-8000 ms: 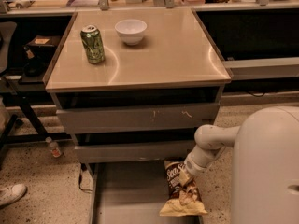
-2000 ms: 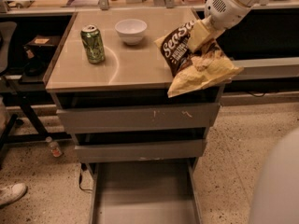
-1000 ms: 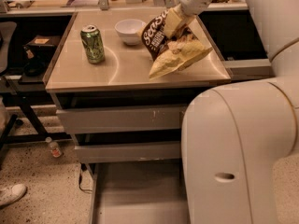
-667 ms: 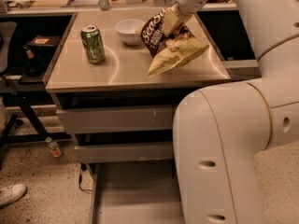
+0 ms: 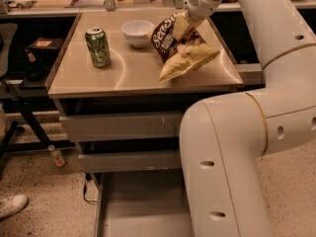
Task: Pick brown chip bag from bottom drawer and place on counter
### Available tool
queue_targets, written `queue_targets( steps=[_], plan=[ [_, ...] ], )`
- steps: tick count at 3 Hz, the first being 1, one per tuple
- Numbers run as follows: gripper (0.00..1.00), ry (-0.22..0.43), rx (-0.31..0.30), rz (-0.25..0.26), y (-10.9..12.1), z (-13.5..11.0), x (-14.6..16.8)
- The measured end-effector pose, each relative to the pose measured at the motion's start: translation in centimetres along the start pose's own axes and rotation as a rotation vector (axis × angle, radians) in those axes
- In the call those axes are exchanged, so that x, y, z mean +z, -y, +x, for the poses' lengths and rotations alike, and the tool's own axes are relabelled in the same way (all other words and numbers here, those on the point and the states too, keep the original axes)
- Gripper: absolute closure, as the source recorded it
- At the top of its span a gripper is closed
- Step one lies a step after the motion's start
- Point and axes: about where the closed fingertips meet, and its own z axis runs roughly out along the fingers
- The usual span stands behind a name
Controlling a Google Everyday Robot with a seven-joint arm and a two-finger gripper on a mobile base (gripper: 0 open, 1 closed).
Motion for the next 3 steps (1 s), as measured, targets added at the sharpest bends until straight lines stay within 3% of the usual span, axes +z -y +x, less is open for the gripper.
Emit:
queue_targets(
  steps=[1, 3],
  plan=[
    [1.0, -0.018, 0.022, 0.012, 1.22, 0.83, 0.99],
    [0.58, 0.008, 0.021, 0.019, 1.58, -0.09, 1.89]
  ],
)
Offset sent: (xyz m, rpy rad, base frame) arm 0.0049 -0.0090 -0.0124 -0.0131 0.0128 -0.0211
